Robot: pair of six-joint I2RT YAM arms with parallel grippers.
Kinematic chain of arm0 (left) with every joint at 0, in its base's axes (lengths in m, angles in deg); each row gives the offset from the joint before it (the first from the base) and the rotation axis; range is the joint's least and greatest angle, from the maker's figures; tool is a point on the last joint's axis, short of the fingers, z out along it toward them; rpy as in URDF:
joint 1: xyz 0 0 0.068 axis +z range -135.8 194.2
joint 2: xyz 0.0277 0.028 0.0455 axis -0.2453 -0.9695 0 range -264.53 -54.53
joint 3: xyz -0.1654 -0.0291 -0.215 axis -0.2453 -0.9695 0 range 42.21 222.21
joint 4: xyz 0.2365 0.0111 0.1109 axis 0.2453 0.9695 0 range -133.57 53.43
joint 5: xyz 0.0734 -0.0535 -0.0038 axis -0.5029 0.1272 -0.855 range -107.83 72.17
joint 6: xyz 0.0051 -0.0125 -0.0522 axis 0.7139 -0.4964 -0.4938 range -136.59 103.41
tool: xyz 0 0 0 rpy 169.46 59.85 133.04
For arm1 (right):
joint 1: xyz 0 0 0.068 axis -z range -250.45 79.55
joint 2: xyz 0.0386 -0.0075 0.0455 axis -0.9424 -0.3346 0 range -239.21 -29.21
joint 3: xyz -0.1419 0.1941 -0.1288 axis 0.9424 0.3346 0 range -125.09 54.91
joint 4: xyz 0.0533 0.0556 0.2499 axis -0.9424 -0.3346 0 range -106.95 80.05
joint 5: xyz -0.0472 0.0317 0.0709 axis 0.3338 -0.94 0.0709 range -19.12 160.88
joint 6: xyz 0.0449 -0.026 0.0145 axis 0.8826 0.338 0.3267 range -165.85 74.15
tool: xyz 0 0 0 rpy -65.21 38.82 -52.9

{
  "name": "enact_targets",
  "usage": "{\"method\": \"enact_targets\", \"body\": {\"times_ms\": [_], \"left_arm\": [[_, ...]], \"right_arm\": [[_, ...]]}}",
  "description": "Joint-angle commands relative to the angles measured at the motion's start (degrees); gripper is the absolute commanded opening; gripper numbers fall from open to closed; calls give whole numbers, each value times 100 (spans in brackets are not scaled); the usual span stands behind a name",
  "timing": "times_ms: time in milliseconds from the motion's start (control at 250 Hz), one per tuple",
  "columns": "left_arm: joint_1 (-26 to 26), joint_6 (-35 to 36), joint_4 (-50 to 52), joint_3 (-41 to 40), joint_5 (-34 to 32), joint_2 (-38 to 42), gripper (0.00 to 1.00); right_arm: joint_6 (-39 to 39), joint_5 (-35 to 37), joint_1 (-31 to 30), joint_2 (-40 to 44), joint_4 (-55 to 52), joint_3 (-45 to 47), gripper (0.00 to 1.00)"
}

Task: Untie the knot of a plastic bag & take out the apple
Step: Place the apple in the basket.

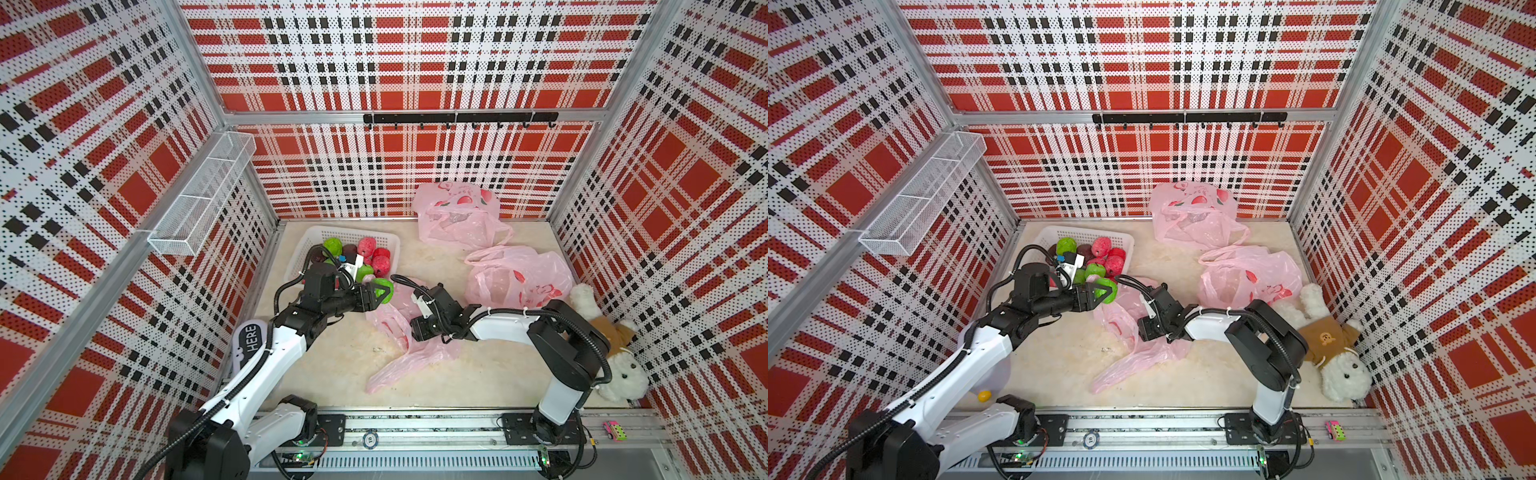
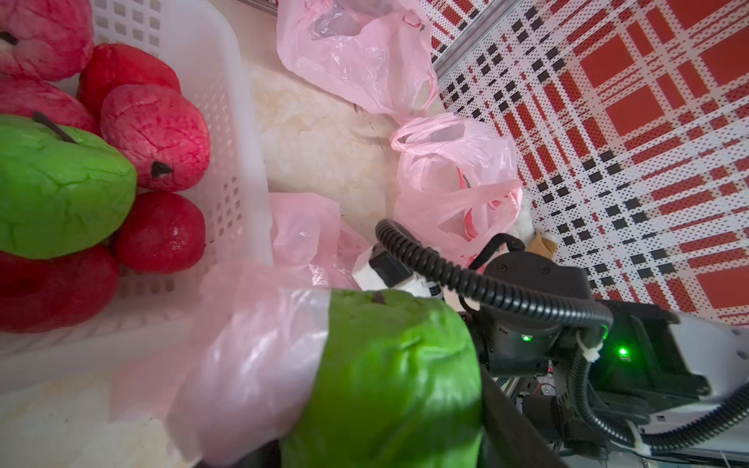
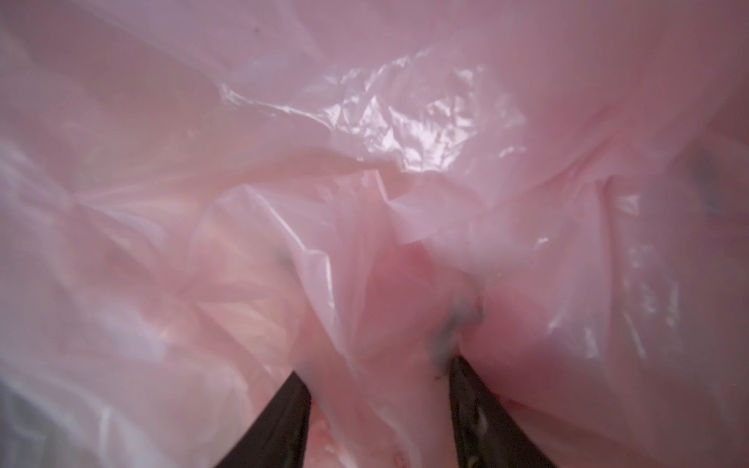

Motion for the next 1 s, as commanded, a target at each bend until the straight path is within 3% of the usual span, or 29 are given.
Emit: {"method": "enact_targets", "body": {"times_ms": [0, 324, 528, 784, 996], "left_arm": [[301, 463, 451, 473, -338, -153, 62], [1200, 708, 168, 1630, -310, -1373, 62], [1681, 822, -194, 2049, -482, -2130, 62], [1693, 1179, 303, 2566, -1449, -3150, 66], [1609, 1401, 624, 2636, -1909, -3191, 80]], "right_arm": [[-225, 178, 21, 464, -128, -325, 62], [-587, 454, 38, 1315, -817, -851, 67], [-643, 860, 84, 2050, -1020, -734, 68], [-908, 2070, 222, 3366, -1694, -364, 74], [-805, 2776, 572, 4583, -1921, 303, 82]]}}
